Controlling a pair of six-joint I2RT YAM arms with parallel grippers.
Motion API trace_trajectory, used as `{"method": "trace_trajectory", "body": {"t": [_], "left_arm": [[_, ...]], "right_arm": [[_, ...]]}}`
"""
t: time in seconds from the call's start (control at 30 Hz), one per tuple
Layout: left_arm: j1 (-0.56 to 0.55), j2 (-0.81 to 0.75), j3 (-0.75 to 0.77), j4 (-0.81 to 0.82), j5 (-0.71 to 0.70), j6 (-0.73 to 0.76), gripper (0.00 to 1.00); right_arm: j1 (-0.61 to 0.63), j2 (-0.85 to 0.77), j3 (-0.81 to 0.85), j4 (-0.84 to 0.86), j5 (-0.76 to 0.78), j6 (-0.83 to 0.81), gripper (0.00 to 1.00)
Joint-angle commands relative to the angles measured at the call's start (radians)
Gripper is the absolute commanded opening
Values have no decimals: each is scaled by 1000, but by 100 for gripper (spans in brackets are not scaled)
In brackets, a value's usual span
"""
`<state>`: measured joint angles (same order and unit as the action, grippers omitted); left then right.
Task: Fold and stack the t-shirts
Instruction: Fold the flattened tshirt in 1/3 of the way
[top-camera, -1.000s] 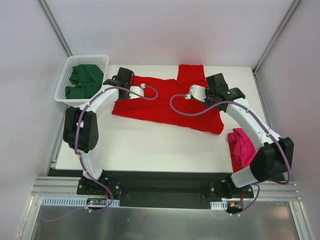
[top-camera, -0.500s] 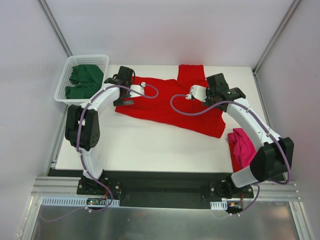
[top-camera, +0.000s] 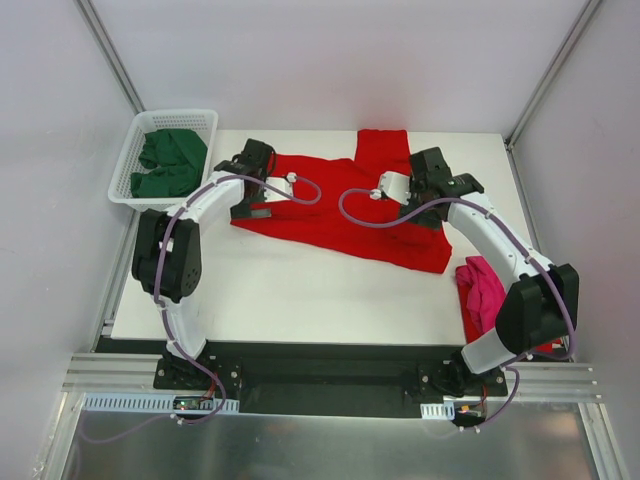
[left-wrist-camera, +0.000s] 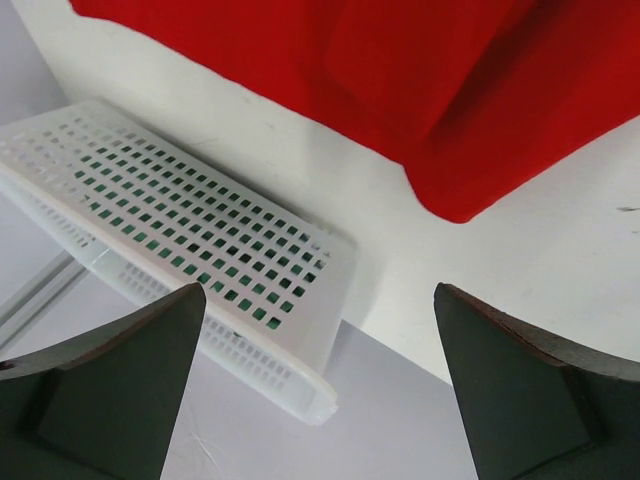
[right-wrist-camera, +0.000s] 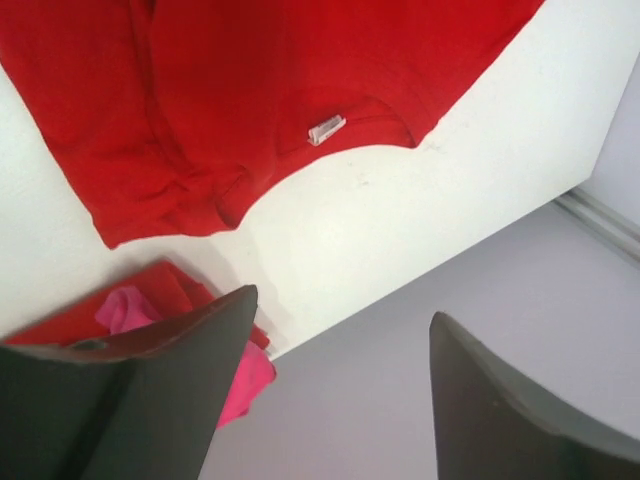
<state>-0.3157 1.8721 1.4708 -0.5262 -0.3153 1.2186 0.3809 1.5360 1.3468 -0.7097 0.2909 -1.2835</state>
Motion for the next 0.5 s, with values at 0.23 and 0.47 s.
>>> {"method": "trace_trajectory", "body": {"t": [0.23,0.47], "left_arm": [[-39,-80,-115,-9,32,-21,99],[-37,-62,-122,-12,88,-27,99]], "right_arm": [[-5,-89,8,-69,-120,142,76],[-5,-108,-100,-190,-338,144,62]]}}
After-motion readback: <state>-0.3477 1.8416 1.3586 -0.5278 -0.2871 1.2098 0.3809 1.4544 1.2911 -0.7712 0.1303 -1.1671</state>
